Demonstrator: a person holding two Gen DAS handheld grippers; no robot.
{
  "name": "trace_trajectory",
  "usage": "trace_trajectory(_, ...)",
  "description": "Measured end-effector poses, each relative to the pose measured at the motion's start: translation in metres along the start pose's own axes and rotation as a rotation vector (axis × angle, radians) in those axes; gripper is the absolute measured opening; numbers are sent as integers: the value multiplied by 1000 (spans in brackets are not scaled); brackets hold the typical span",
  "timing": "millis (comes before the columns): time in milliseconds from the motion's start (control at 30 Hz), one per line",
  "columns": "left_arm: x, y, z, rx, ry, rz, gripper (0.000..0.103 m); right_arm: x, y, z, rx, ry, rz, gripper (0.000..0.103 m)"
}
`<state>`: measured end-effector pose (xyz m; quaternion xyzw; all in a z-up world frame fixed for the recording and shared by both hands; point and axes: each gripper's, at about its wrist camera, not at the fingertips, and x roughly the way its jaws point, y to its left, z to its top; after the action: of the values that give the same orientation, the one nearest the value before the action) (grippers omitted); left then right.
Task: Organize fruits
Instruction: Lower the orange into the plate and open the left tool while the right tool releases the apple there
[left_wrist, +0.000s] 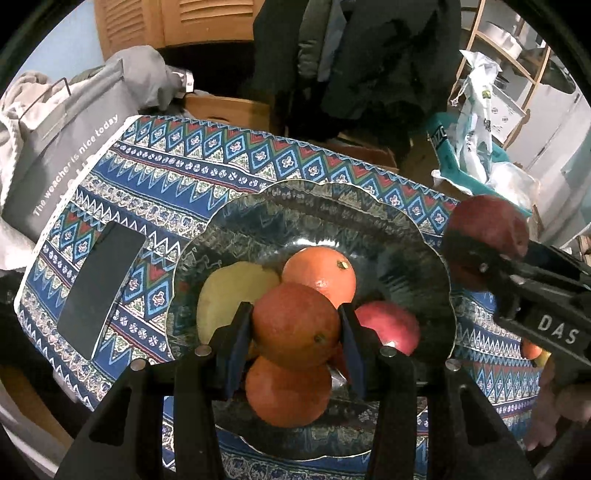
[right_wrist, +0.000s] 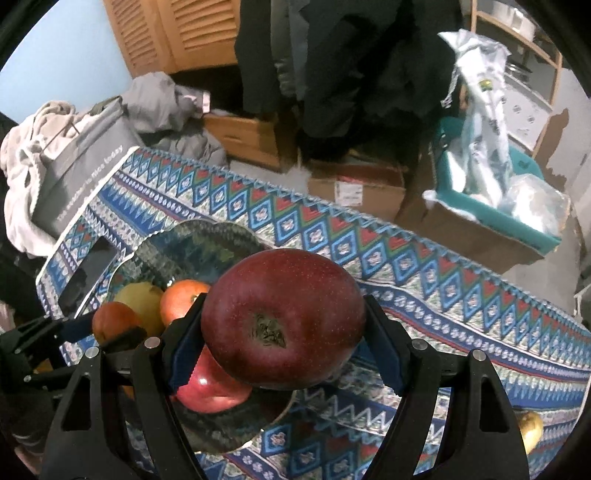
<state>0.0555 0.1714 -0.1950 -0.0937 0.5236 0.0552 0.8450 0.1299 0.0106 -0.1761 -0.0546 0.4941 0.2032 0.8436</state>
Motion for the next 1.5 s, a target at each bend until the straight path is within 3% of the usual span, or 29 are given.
trace_trajectory(200, 8, 4, 0, -22, 35, -14, 47, 13, 8, 1, -12, 27, 32, 79)
trace_trajectory(400, 9, 4, 0, -9, 33, 27, 48, 21, 12, 3, -9, 48, 49, 79)
trace_trajectory(467, 8, 5, 1, -9, 29, 28, 51, 25, 13, 4, -2, 61, 63, 80)
trace_trajectory(533, 6, 5, 2, -12, 21, 18, 61, 28, 13, 3, 4, 72, 75, 80)
trace_trajectory(633, 2, 4, 3, -7, 5, 29, 61, 33, 14, 1, 0, 90, 78, 80)
trace_trajectory(767, 2, 2, 3, -3, 10, 26, 62, 24, 15, 3, 7, 49, 99, 80)
trace_trajectory(1067, -10, -3, 5, 4, -9, 10, 67, -3, 4, 14, 38, -6, 76, 80)
trace_trajectory(1200, -19, -10, 8, 14, -24, 3, 68, -16, -1, 13, 38, -28, 39, 80)
trace_trajectory(1333, -29, -17, 9, 28, -51, 3, 77, -30, -10, 11, 49, -45, 0, 80)
trace_trajectory(1500, -37, -27, 10, 46, -65, -6, 77, -53, -25, 6, 61, -76, -52, 80)
